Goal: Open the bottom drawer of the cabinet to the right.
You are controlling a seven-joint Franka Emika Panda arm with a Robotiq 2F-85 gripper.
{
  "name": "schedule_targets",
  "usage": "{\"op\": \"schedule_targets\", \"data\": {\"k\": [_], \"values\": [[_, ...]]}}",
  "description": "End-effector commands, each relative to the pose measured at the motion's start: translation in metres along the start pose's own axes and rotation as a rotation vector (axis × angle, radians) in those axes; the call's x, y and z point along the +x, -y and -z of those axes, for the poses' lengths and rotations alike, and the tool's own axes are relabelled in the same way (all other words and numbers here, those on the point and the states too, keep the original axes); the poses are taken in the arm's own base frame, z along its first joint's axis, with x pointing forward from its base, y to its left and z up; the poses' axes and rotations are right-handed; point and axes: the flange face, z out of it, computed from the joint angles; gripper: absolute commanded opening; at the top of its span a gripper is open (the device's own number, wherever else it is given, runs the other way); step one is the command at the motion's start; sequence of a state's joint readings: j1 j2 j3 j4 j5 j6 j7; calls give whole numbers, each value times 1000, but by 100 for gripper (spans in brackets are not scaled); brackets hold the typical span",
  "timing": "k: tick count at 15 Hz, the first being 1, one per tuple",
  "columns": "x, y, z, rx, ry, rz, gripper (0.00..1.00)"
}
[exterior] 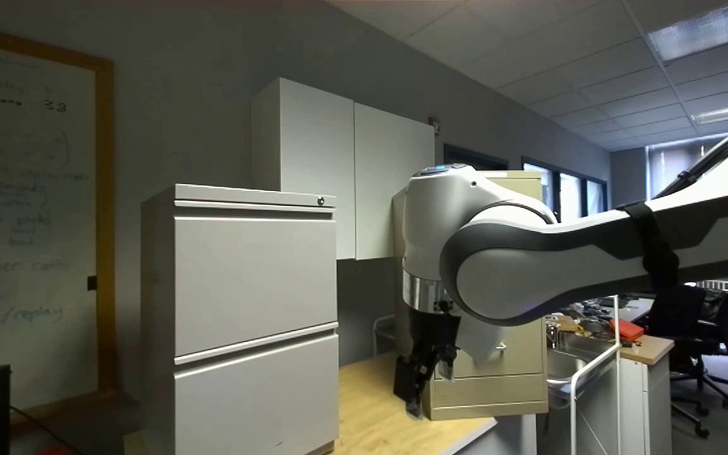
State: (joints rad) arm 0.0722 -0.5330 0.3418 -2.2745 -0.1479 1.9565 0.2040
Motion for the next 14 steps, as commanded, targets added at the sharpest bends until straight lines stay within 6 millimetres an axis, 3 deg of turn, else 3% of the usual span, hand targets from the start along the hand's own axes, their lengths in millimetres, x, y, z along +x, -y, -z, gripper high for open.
{"op": "schedule_targets", "data": {"k": [1, 6, 9, 14], "values": [[0, 0, 0, 0, 1, 0, 100], [4, -4, -4, -4, 4, -8, 100], [8, -19, -10, -24, 2, -41, 100], [10, -79, -25, 23, 2, -202, 100]]}}
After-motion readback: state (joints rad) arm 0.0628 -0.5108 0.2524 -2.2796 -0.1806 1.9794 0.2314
